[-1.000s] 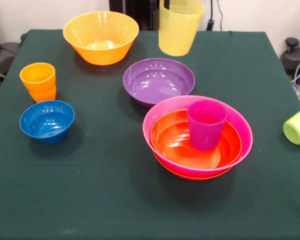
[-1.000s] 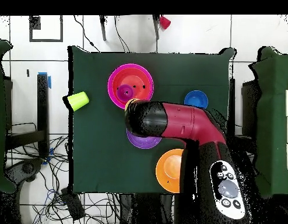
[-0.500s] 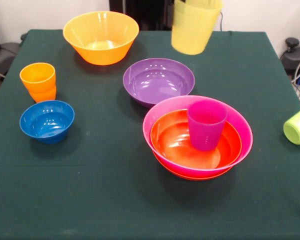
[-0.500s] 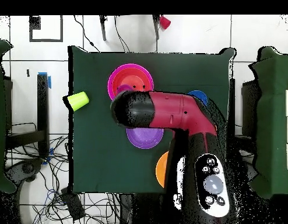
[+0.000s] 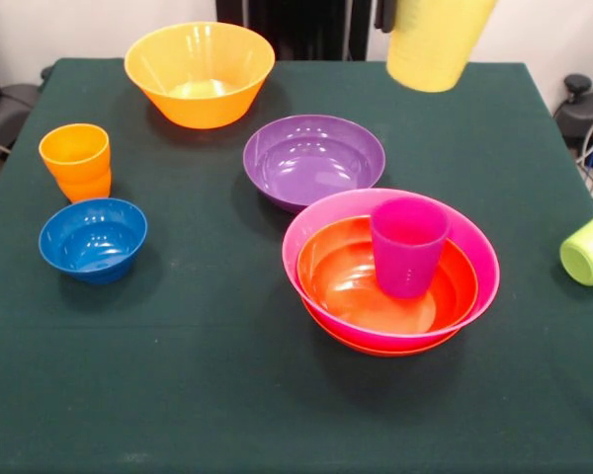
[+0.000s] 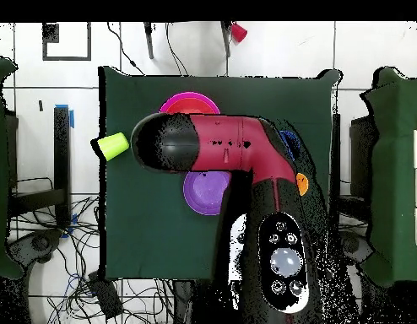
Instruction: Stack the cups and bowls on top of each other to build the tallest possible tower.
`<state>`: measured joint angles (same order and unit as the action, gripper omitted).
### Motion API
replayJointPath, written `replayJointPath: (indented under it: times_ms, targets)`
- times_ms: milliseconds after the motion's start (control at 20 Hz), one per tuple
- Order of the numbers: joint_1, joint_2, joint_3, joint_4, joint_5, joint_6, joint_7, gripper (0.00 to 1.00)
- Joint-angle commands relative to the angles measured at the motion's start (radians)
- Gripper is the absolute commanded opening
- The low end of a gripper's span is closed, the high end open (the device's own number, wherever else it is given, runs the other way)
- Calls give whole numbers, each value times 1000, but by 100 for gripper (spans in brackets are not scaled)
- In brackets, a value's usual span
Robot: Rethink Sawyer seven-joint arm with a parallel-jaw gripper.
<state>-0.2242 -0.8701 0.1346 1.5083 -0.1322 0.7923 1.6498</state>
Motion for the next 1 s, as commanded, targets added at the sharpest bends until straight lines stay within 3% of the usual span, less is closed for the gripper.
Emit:
replayJointPath:
  times_ms: [50, 600, 1000]
  targets:
    - [25, 67, 7, -9, 13, 32, 157, 0]
    - [2, 100, 32, -23, 54, 78, 108, 0]
    - [-38, 51, -19, 106, 11, 3, 68, 0]
